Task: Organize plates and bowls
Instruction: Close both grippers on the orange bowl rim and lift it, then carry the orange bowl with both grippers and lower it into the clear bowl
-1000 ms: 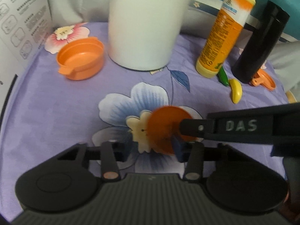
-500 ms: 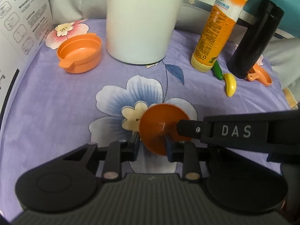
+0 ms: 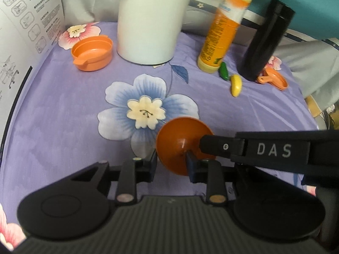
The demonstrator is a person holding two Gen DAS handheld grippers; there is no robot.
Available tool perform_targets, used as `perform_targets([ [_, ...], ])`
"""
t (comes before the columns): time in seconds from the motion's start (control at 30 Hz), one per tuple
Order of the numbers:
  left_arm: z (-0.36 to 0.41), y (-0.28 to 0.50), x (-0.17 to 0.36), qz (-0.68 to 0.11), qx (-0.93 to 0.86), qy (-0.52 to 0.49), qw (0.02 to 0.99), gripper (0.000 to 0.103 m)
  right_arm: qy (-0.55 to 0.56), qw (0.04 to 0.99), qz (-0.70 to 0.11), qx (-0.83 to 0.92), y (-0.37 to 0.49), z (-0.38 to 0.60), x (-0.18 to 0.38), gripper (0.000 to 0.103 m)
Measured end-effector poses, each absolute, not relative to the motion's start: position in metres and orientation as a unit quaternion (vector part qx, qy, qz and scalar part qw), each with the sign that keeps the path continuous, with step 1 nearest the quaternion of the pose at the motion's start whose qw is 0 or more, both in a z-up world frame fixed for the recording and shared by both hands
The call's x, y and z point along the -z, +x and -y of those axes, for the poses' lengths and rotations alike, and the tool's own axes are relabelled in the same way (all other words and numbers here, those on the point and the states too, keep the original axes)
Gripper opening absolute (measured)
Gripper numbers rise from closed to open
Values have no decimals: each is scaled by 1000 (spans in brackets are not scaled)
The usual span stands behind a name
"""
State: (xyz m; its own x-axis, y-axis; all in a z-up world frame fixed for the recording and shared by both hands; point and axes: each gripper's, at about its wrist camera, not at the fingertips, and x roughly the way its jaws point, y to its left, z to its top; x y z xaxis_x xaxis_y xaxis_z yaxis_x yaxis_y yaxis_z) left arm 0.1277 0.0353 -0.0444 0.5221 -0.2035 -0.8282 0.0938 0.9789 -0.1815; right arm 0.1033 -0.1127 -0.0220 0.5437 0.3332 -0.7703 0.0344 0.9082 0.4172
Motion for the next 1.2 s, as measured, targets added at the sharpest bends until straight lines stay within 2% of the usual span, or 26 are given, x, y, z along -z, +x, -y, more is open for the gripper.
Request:
perform_targets([
  [0.53, -12, 54, 7, -462, 108, -43, 880, 27, 205, 868, -444, -91, 25, 141, -8, 14],
  [1.2, 18, 2, 11, -482, 132, -16, 866, 28, 224, 861, -450, -83, -36, 175, 2, 14],
])
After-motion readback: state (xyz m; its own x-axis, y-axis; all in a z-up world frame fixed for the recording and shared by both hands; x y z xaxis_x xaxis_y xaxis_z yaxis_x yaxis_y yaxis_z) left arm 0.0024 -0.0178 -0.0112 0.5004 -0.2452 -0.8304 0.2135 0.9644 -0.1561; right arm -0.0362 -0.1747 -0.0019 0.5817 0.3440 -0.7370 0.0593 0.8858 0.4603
